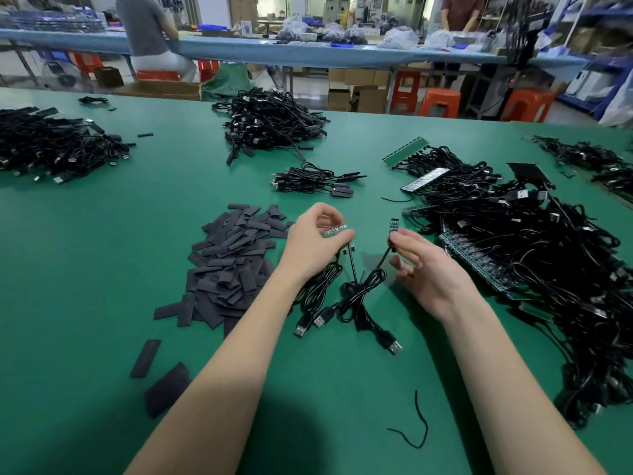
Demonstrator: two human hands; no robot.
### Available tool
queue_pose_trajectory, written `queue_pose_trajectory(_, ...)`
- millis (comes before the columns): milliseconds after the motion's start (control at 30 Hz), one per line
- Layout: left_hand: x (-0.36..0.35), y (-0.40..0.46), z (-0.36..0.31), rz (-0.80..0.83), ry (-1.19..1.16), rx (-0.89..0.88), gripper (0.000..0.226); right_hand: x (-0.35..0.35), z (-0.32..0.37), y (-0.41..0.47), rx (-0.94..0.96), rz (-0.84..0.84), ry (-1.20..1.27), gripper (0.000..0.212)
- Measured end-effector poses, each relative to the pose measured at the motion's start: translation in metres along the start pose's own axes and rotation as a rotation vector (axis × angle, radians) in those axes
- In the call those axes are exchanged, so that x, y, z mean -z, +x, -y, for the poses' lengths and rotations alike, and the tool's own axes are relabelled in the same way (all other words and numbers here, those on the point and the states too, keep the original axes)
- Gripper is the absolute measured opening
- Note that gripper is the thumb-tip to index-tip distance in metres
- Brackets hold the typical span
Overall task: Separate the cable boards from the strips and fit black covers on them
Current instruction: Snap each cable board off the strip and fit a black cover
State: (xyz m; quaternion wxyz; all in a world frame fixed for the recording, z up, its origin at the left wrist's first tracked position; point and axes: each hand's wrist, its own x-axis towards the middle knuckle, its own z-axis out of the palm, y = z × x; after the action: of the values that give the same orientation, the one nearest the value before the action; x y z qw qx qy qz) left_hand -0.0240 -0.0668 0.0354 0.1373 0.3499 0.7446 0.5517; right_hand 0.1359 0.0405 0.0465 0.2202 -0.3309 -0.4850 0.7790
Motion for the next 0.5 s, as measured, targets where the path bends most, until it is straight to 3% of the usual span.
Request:
queue_pose_trajectory(67, -0.006, -0.001, -0.003, -0.078, 0.33, -0.184, 0.038, 0.001, 0.0, 0.002, 0.028, -0.004, -0.008, 0.033)
queue_pose_trajectory(100, -0.009, -0.003, -0.007, -0.126, 0.371, -0.239, 0.038, 0.0, -0.002, 0.002, 0.039, -0.002, -0.003, 0.029)
queue_pose_trajectory(200, -0.024, -0.012, -0.02, -0.148, 0.085, -0.218, 0.022, -0.004, -0.005, 0.005, 0.075, -0.006, 0.009, 0.019)
queue_pose_trajectory(367, -0.05, -0.03, -0.011, 0.059, -0.421, 0.115, 0.01, -0.003, -0.006, 0.007, 0.136, 0.019, -0.017, 0.01)
queue_pose_trajectory(500, -0.048, -0.032, -0.004, 0.09, -0.541, 0.135, 0.012, -0.002, -0.002, 0.007, 0.151, -0.02, -0.067, 0.013)
